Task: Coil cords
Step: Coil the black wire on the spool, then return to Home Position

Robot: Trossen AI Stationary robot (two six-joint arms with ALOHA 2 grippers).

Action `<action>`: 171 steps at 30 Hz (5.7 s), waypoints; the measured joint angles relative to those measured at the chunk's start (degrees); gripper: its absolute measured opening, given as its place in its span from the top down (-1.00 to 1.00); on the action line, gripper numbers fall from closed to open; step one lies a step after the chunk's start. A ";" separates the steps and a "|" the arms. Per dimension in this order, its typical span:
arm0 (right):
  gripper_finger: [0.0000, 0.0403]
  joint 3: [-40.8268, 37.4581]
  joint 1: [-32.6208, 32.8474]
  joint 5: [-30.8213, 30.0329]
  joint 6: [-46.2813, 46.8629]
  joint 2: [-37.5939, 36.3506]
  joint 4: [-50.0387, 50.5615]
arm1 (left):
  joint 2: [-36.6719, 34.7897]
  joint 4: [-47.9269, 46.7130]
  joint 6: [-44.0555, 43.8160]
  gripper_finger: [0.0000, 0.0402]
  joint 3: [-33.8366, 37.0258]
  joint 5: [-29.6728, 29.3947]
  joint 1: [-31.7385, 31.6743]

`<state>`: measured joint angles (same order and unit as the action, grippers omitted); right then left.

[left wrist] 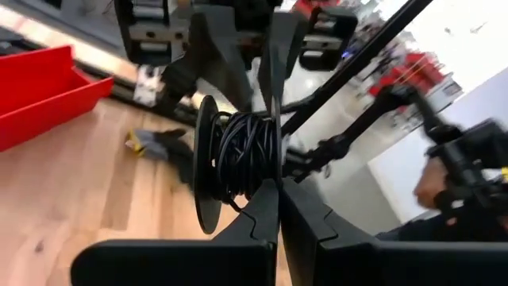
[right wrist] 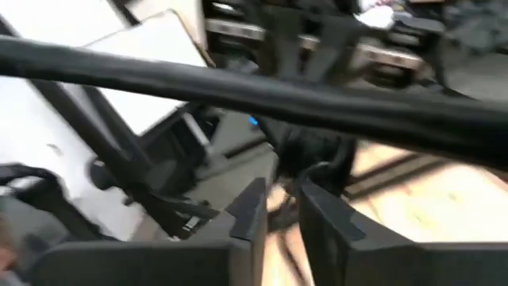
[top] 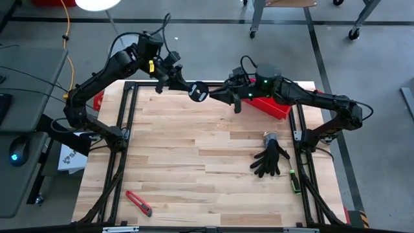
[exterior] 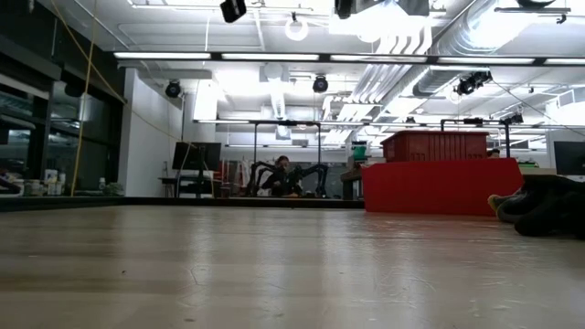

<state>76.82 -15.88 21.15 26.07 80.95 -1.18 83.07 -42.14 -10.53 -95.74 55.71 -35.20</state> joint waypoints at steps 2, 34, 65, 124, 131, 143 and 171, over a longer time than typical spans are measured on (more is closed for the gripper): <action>0.60 0.00 0.00 -1.35 -1.39 0.00 2.52 | 0.00 -2.69 3.05 1.00 0.00 -2.41 0.70; 0.38 -0.07 -4.97 -11.73 -20.05 9.01 27.21 | 9.90 15.58 9.44 1.00 43.25 -26.16 16.43; 0.38 -13.11 -0.44 -10.22 -10.89 3.58 30.61 | 7.14 2.71 6.66 0.13 41.38 -28.49 14.58; 0.38 -39.90 24.93 -54.20 15.84 -34.75 20.40 | -46.92 62.92 -6.88 0.20 94.95 -60.98 40.50; 0.38 -60.07 15.02 -40.00 5.10 -35.26 -25.35 | -46.88 62.93 -7.29 0.20 94.95 -60.84 40.50; 0.38 -63.30 0.81 -7.17 -7.56 -34.81 -35.36 | -46.86 62.92 -7.29 0.20 94.95 -60.84 40.50; 0.38 -76.25 16.58 -26.72 -25.07 -80.78 -0.14 | -46.86 61.29 -7.31 0.20 94.86 -60.86 40.48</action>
<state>0.57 0.70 -5.57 0.99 0.16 -1.32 36.21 19.16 -17.85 -0.89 -5.15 5.28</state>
